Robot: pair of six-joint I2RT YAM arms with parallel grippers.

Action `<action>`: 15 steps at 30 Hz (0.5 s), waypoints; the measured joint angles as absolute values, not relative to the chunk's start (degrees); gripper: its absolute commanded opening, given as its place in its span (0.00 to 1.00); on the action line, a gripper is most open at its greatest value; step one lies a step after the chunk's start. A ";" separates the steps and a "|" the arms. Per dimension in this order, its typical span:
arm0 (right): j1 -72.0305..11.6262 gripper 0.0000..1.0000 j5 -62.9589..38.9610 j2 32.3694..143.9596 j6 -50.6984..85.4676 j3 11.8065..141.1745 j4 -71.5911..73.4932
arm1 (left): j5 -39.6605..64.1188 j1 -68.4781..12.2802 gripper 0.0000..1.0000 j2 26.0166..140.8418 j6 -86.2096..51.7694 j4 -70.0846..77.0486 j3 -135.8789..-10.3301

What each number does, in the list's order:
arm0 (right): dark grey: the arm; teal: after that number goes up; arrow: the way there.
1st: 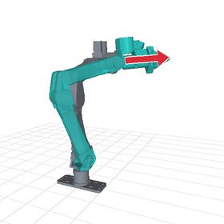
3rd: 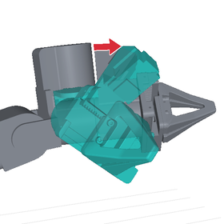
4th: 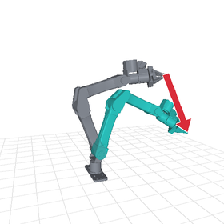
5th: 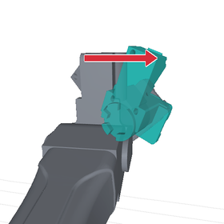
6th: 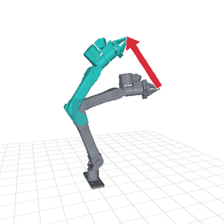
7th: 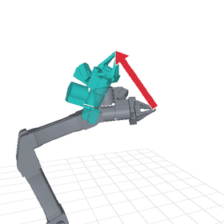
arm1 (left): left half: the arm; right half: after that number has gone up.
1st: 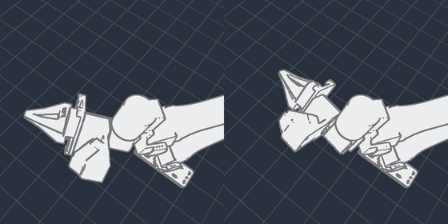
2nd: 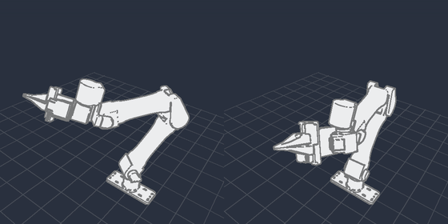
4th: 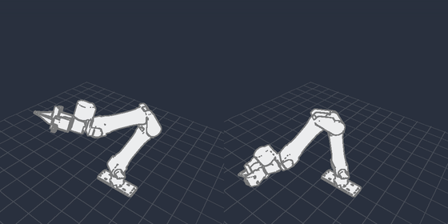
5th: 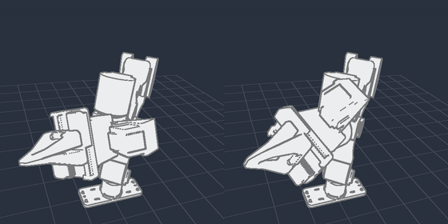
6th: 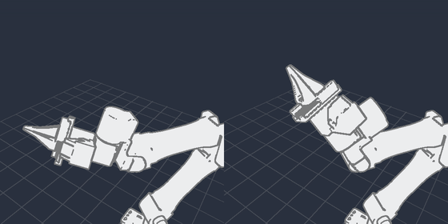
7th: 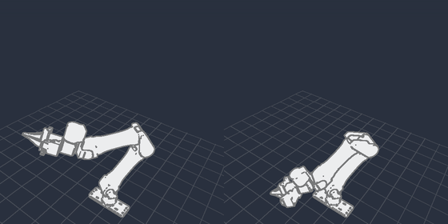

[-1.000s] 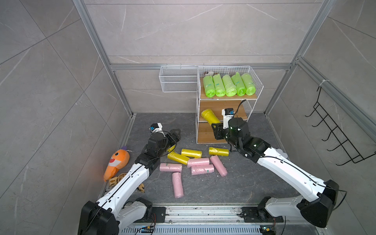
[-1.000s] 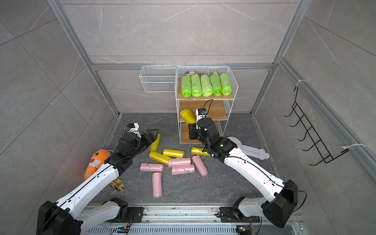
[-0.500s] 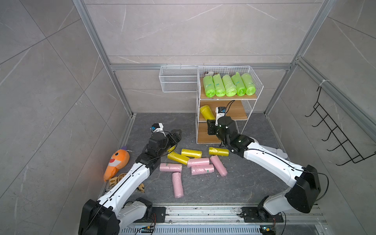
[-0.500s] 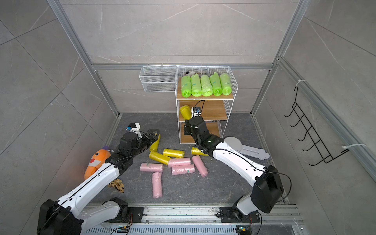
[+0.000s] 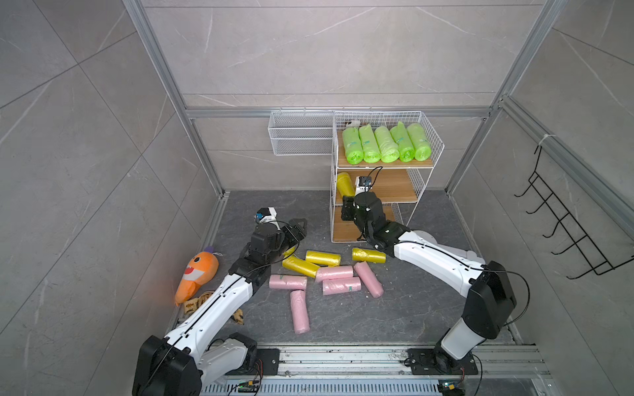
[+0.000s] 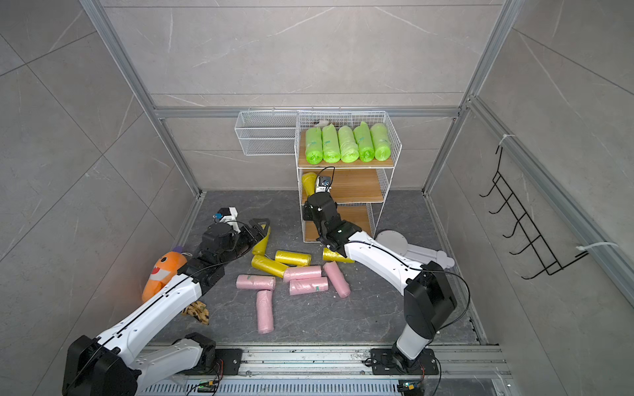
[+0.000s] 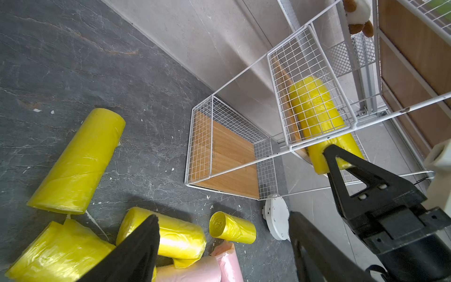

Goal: Sort the rolls of trash bags by color and place them on the shelf
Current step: Place the roll of trash bags on the shelf.

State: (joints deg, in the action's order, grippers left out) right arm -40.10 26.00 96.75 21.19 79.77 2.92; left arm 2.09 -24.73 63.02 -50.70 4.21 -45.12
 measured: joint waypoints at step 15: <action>-40.10 0.56 26.13 101.34 25.85 84.55 3.92 | 2.13 -24.73 0.86 61.17 -50.22 2.52 -45.10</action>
